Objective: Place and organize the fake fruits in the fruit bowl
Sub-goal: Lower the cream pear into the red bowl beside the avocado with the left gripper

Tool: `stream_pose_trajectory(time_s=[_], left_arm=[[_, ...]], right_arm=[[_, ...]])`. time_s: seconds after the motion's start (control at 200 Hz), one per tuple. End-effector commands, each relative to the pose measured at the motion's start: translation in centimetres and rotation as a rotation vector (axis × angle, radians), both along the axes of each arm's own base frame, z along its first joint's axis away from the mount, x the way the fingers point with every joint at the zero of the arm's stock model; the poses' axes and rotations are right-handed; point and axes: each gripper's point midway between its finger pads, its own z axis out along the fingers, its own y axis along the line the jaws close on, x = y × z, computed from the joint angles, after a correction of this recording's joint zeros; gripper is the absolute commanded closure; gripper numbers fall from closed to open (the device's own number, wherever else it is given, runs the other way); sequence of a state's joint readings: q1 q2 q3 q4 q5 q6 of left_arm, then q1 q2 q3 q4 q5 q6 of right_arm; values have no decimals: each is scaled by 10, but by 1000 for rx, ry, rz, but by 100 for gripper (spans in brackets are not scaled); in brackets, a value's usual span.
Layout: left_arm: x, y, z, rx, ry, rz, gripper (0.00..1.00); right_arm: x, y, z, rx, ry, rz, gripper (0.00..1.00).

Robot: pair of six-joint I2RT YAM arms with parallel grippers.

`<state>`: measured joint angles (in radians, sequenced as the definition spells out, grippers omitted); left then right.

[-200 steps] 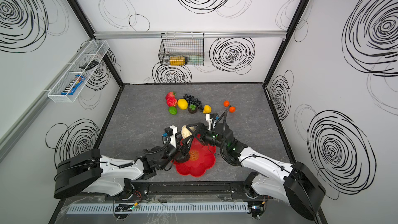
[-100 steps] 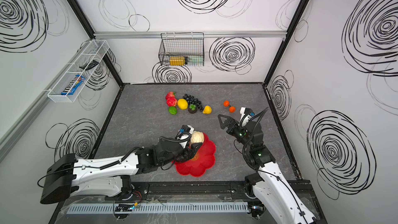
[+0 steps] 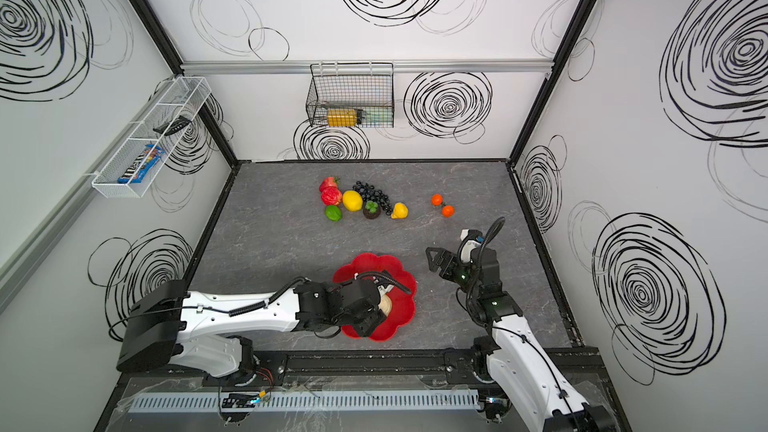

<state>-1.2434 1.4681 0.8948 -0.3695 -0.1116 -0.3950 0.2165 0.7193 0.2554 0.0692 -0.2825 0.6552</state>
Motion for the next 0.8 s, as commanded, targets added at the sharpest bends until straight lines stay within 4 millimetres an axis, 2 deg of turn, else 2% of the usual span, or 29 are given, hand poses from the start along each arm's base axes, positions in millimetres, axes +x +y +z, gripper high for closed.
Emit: stream_pose_trajectory(time_s=[0.0,0.275,0.796], left_arm=[[-6,-5,-5,47,49,-54,39],[-5,3,-25,138,79,-74,39],[1,37,-35,190,78,-16,36]], right_arm=[[3,0,5,-35,-77,7,8],[-4,0,-12,-79,-78,16,8],[-5,1,-13,-83,-87,20,8]])
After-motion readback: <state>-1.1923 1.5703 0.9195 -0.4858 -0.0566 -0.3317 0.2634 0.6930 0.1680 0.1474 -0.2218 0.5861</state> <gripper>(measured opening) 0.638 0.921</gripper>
